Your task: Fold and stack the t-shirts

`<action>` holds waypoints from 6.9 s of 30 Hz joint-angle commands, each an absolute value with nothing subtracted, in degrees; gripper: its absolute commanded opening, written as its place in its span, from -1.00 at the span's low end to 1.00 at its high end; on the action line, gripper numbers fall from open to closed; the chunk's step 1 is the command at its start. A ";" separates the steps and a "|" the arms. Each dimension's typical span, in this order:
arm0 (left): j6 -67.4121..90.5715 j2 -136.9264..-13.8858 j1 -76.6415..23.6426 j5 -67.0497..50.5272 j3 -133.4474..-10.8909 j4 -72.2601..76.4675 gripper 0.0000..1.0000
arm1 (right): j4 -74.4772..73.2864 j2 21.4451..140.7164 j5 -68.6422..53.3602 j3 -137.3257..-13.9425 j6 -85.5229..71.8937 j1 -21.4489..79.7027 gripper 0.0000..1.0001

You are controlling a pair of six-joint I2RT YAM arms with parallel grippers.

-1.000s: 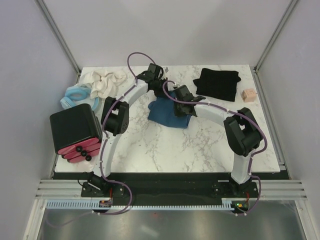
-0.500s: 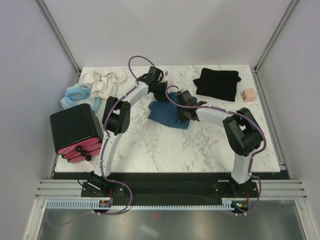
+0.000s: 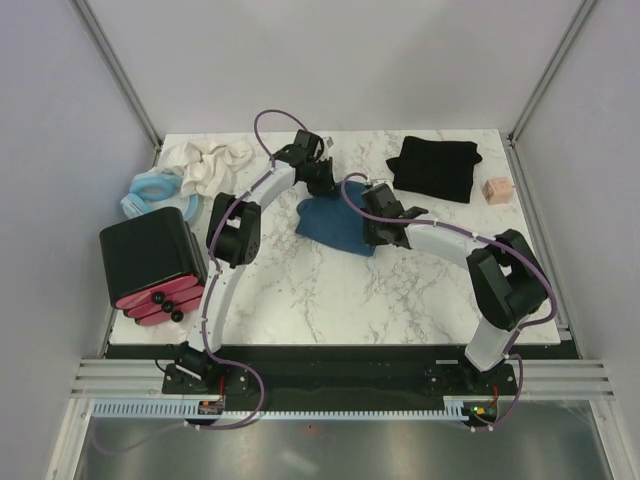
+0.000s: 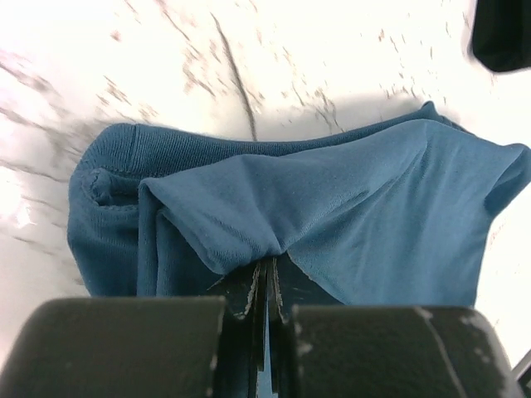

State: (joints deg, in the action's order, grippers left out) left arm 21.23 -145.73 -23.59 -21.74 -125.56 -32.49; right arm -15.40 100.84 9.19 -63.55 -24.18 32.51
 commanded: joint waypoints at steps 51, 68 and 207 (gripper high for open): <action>18.37 -123.31 -20.92 -16.25 -105.47 -30.59 -0.59 | -23.38 123.40 6.07 -96.59 -16.26 29.01 -0.35; 17.23 -124.27 -21.27 -17.14 -100.63 -29.18 -0.83 | -21.01 126.39 2.73 -95.28 -15.03 25.75 -0.43; 32.78 -126.91 -7.65 -32.96 -95.89 -47.99 -0.04 | -4.31 118.39 -33.66 -61.43 -34.63 13.01 0.31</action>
State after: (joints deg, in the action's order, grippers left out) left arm 30.70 -124.99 -6.92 -30.61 -93.34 -45.56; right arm 0.71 113.34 -39.62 -62.37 -36.42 11.31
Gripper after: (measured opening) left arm 0.482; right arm 0.654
